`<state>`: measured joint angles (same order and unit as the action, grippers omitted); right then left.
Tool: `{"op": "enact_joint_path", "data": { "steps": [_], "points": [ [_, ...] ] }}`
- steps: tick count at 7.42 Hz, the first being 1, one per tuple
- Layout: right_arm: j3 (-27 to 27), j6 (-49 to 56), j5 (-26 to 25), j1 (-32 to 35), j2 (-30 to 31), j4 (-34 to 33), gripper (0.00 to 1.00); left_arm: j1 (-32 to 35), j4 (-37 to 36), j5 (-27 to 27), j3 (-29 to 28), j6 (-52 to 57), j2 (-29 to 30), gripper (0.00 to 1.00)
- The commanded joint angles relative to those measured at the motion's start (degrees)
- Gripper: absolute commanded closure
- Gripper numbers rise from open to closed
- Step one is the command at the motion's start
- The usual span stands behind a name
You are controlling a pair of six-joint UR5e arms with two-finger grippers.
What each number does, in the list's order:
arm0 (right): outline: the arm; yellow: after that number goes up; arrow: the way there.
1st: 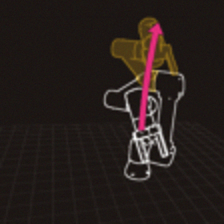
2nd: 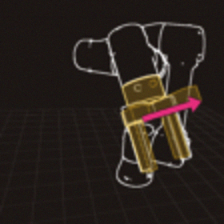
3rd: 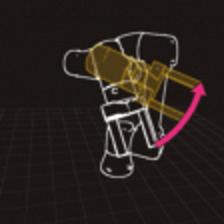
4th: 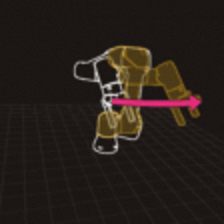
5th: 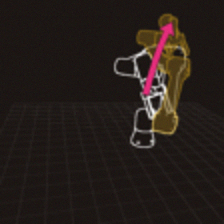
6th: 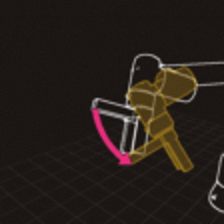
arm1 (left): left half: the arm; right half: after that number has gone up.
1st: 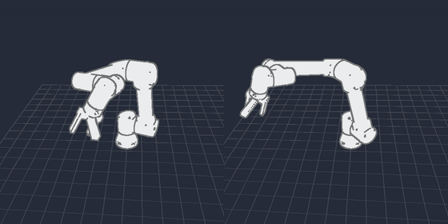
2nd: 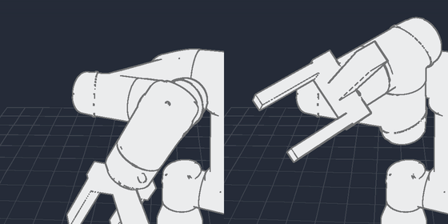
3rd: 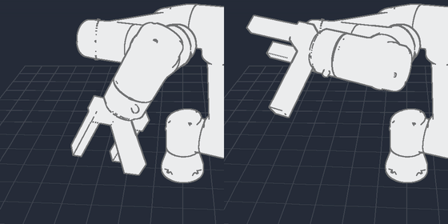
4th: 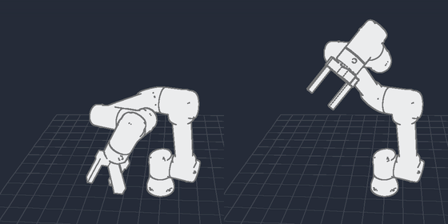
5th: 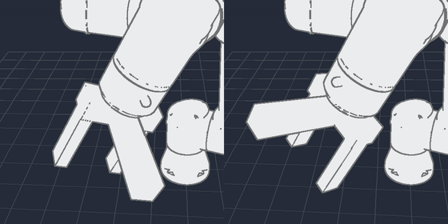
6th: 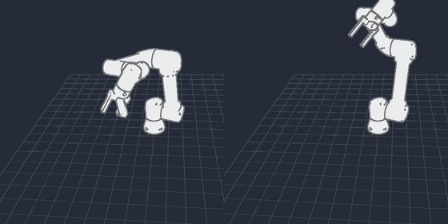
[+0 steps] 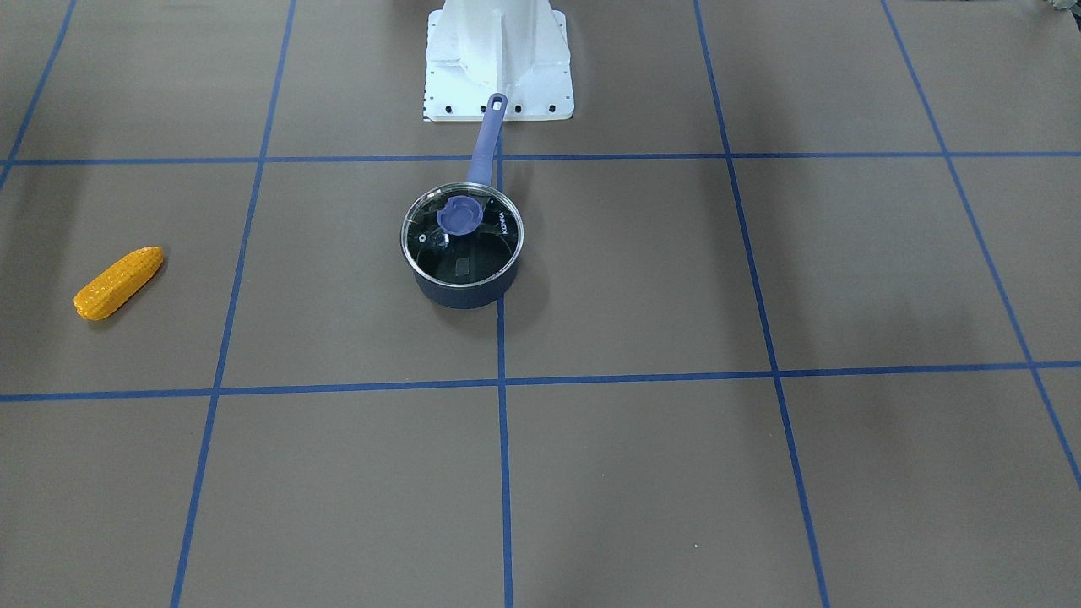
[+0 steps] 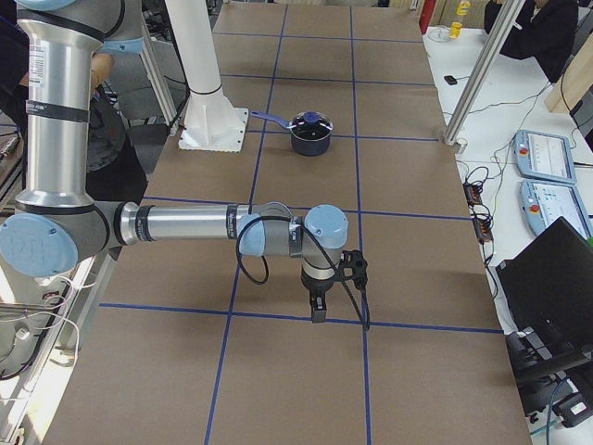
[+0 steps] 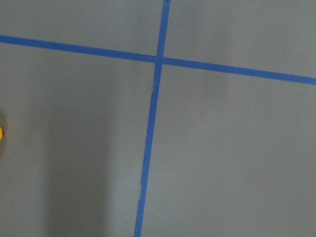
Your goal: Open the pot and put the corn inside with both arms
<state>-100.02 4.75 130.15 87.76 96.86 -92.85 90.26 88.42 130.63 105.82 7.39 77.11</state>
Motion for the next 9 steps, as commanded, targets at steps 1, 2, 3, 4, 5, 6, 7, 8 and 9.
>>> {"op": "enact_joint_path", "data": {
  "steps": [1, 2, 3, 4, 5, 6, 7, 8, 9],
  "points": [
    [0.0, 0.0, 0.0, 0.0, 0.0, 0.0, 0.0, -0.5, -0.3, 0.9, 0.5, 0.0, 0.2, 0.02],
    [0.0, 0.0, -0.1, 0.0, -0.1, 0.0, 0.0, -0.7, -0.5, 3.3, 1.2, -0.1, 0.0, 0.02],
    [0.0, -0.1, 0.0, 0.0, -0.3, 0.0, 0.0, -0.7, -0.4, 4.5, 1.8, -0.1, -0.1, 0.02],
    [-0.1, -0.2, -0.1, 0.0, -0.3, 0.0, 0.0, -0.8, -0.1, 4.6, 1.7, -0.5, 0.3, 0.02],
    [-0.1, -0.2, -0.1, 0.0, -0.7, 0.0, 0.0, -0.8, 0.2, 4.7, 2.8, -0.5, 0.8, 0.02],
    [-0.3, -0.3, 0.0, 0.0, -1.7, 0.1, 0.0, -0.8, 0.4, 4.8, 4.3, -0.4, 1.4, 0.02],
    [-1.0, -0.4, 0.1, 0.0, -4.5, 0.1, 0.0, -0.9, 3.5, 5.2, 4.3, -0.3, 4.1, 0.02],
    [-2.4, -0.4, 0.2, 0.0, -6.2, 0.2, 0.0, -1.0, 8.3, 5.5, 3.3, -0.5, 7.3, 0.02],
    [-2.6, -0.1, 0.4, 0.0, -7.8, 0.3, 0.0, -1.1, 11.3, 8.1, 3.3, -0.3, 7.1, 0.02]
  ]
}}
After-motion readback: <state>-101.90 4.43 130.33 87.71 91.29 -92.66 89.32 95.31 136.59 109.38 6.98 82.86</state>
